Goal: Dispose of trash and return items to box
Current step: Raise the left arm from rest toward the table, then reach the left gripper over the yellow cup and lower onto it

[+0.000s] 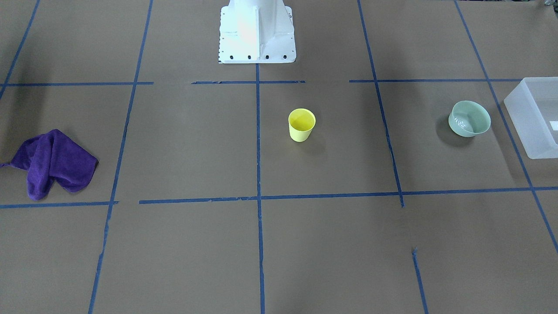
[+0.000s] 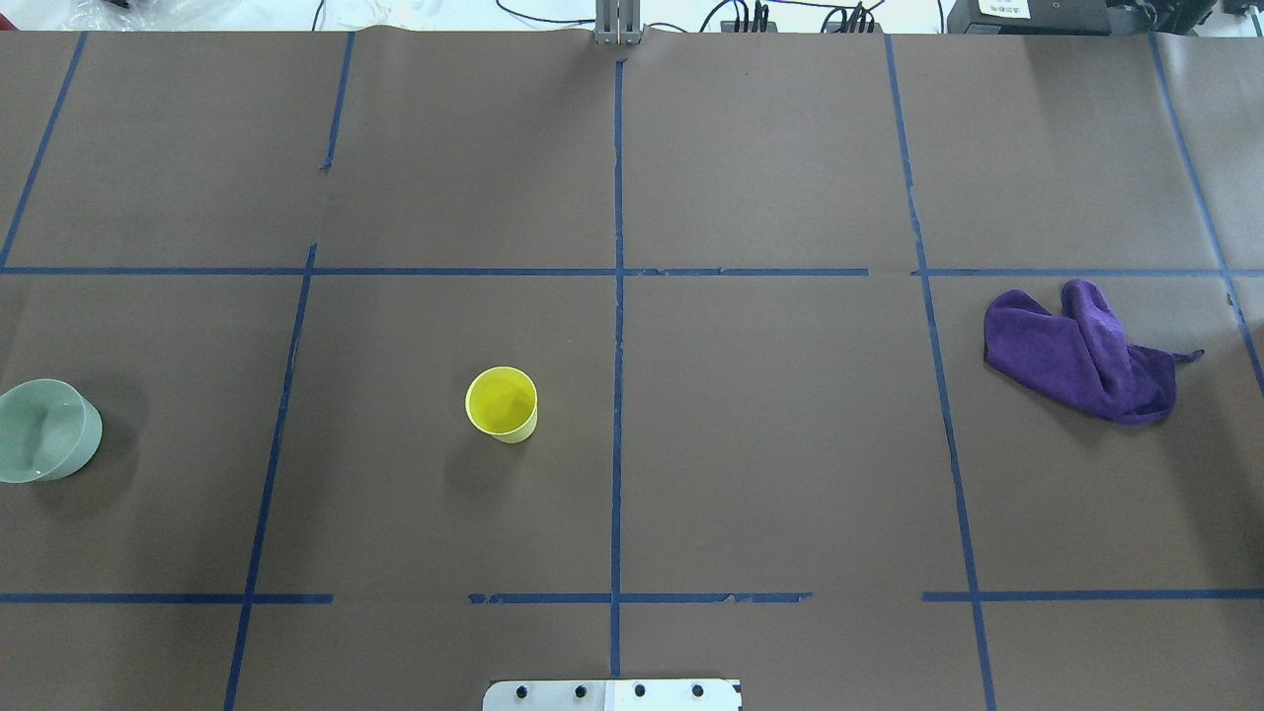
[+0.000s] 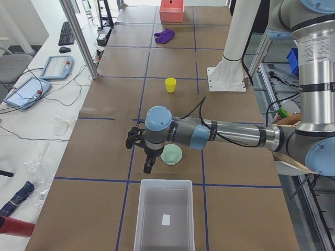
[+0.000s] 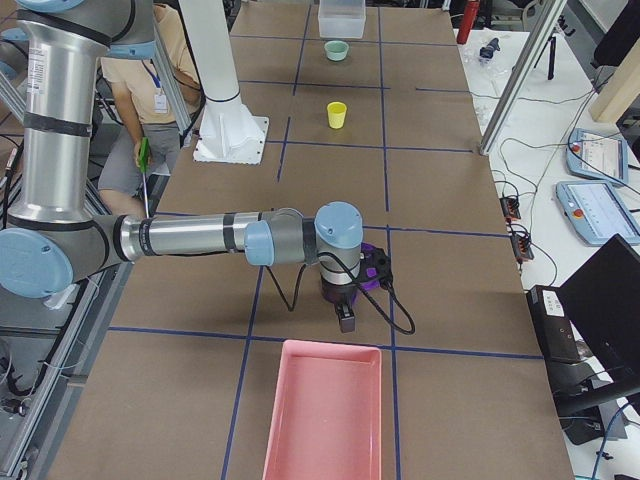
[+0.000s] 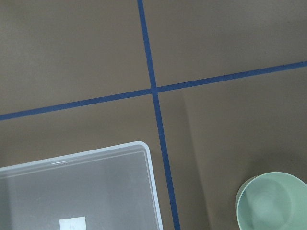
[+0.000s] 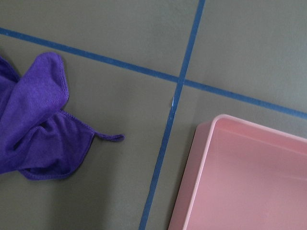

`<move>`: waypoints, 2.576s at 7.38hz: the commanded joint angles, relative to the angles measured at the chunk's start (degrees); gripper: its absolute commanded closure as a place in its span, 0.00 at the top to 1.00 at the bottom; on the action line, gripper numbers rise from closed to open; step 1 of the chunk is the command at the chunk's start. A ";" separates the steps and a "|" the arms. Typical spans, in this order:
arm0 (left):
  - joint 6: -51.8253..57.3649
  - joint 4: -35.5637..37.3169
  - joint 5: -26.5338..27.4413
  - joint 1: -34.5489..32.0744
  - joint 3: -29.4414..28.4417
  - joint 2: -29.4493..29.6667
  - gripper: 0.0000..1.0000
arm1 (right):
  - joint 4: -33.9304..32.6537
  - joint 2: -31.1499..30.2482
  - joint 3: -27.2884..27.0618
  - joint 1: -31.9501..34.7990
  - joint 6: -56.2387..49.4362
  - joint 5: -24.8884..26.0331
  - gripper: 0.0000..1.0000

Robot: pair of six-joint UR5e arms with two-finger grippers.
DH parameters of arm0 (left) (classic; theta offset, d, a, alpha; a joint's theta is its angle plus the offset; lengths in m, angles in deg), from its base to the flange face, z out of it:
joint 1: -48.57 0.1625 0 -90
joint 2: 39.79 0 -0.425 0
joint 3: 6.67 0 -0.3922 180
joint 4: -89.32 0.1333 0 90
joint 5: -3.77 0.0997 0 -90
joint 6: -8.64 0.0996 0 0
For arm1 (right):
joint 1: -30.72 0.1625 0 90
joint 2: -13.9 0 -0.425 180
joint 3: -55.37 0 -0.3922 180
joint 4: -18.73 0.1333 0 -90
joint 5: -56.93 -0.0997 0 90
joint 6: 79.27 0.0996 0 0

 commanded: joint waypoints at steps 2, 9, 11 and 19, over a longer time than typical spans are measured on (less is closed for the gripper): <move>-0.88 -26.30 -0.23 1.14 -4.53 3.06 1.00 | 9.40 0.42 -0.07 -0.05 4.90 0.09 1.00; -46.02 -39.07 12.32 24.57 4.48 5.26 1.00 | 11.71 0.51 0.37 -0.05 11.70 -2.20 1.00; -50.26 -22.26 18.45 31.25 12.28 8.23 1.00 | 11.71 0.34 0.55 -0.05 11.79 -2.20 1.00; -82.00 -2.22 41.68 60.54 5.47 30.75 0.92 | 11.71 0.33 0.81 -0.05 11.79 -2.20 1.00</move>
